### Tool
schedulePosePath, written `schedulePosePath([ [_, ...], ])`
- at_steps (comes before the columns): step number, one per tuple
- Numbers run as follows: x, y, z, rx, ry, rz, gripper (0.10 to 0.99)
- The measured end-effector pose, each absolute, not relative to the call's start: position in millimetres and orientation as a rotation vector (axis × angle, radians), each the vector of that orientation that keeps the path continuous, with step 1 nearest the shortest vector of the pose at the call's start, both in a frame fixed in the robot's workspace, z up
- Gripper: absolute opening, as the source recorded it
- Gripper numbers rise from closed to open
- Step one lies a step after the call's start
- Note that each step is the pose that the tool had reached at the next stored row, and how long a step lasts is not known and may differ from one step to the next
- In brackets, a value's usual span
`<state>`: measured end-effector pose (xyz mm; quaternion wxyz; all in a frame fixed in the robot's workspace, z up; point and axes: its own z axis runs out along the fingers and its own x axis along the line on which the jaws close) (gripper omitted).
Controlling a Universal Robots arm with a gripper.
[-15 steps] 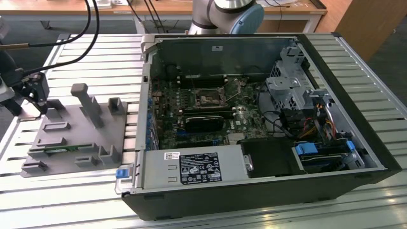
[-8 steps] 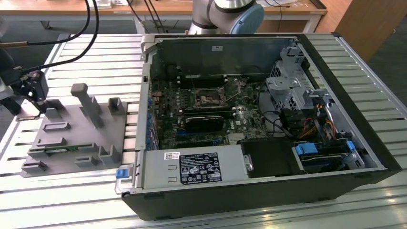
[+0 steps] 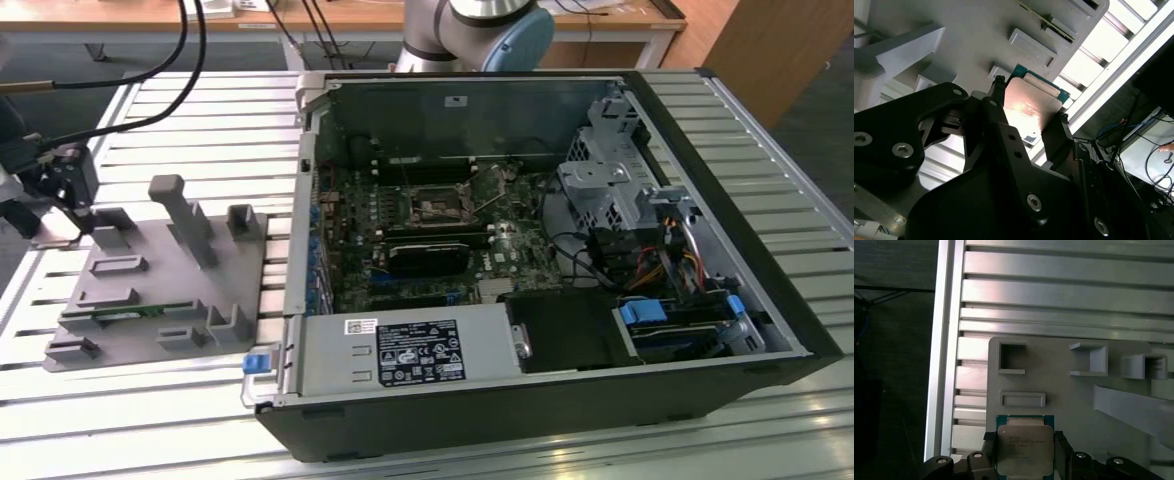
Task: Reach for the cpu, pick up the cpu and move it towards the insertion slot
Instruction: 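Pick up the cpu and move it towards the insertion slot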
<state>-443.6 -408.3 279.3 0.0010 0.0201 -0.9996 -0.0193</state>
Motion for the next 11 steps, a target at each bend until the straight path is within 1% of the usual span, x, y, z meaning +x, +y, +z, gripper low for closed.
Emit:
schedulePosePath([
  [11,-443.4,-408.3,286.3,0.063,-3.138,-0.061,0.541],
])
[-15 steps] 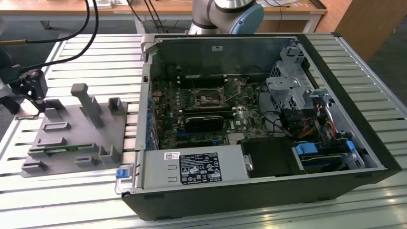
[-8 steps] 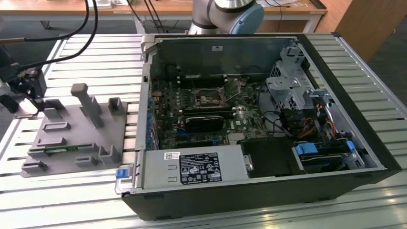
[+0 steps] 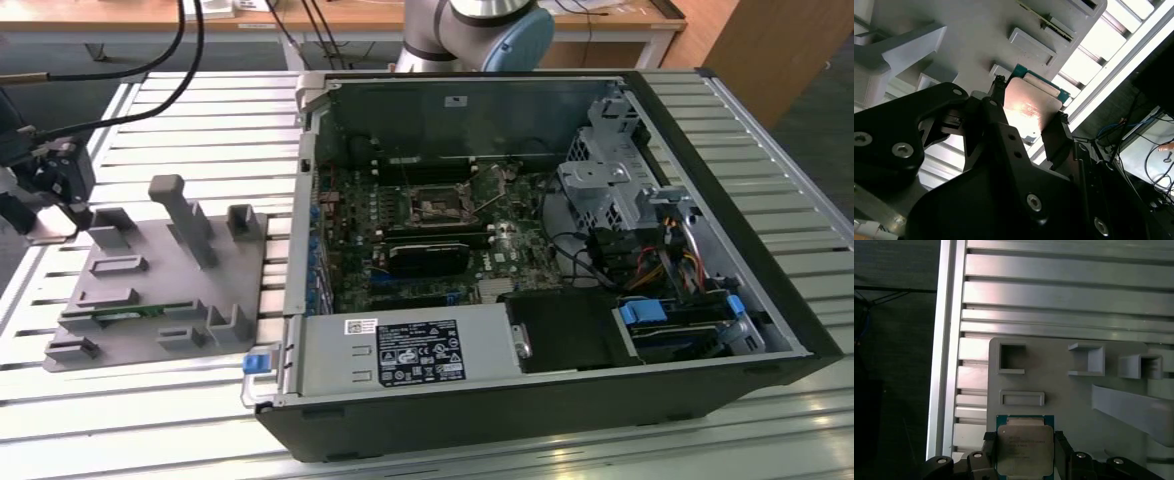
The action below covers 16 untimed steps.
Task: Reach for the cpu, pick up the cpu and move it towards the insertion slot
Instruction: 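Pick up the cpu and move it towards the insertion slot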
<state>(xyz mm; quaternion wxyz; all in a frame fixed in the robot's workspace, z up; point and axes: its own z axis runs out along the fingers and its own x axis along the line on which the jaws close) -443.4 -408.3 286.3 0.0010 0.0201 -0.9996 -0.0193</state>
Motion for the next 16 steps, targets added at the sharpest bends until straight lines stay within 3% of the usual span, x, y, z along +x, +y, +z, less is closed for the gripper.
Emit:
schedulePosePath([
  [16,-442.5,-408.3,315.7,0.063,-3.138,-0.056,0.541],
])
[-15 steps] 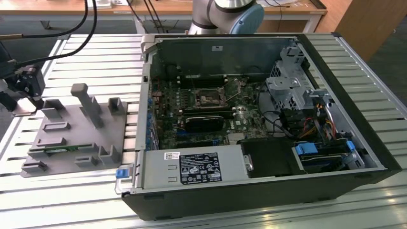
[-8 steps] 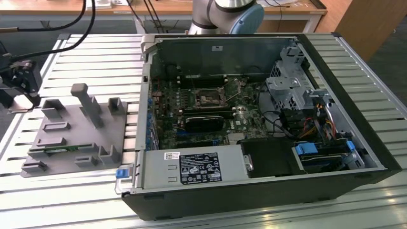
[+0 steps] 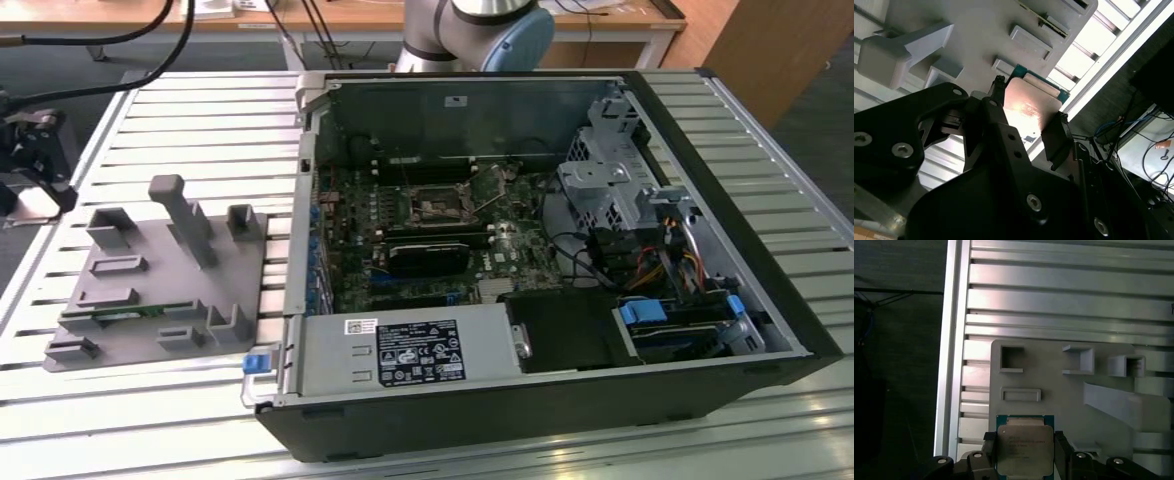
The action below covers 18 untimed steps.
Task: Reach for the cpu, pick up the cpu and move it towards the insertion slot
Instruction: 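Pick up the cpu and move it towards the insertion slot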
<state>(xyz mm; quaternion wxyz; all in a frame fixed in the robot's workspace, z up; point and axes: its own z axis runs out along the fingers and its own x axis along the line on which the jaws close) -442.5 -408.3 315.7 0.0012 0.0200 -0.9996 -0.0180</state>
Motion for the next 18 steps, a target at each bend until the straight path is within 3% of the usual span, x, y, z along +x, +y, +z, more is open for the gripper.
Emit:
schedulePosePath([
  [18,-442.0,-408.1,358.6,0.059,-3.138,-0.054,0.541],
])
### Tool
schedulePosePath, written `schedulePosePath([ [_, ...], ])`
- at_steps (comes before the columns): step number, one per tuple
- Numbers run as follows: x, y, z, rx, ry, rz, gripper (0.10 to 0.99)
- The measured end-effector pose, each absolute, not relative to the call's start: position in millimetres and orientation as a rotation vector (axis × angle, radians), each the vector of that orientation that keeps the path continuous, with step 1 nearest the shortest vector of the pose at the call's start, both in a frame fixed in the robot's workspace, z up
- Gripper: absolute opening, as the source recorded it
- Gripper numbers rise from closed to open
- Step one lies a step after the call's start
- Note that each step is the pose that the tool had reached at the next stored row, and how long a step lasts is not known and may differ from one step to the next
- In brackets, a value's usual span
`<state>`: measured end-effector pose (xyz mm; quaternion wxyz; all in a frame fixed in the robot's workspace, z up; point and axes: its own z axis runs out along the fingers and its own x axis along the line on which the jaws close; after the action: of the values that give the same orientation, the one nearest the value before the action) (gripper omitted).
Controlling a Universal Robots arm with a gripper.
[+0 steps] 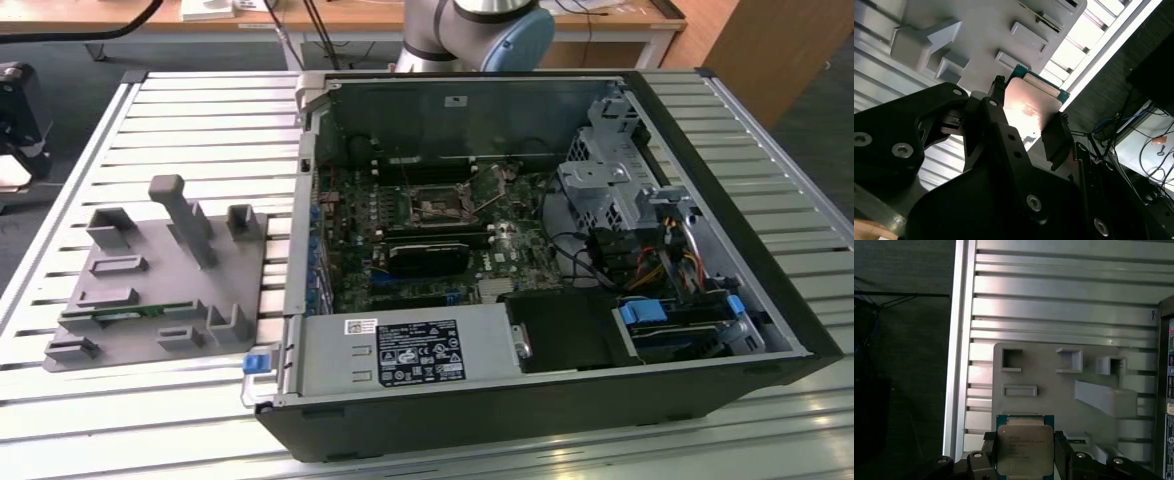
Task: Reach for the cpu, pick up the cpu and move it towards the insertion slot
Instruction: 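Pick up the cpu and move it towards the insertion slot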
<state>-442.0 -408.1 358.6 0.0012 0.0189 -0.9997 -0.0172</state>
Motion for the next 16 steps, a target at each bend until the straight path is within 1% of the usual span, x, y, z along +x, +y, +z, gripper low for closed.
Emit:
schedulePosePath([
  [10,-441.4,-407.9,384.5,0.054,-3.138,-0.054,0.541],
  [16,-429.8,-407.9,388.1,0.052,-3.138,-0.054,0.541],
])
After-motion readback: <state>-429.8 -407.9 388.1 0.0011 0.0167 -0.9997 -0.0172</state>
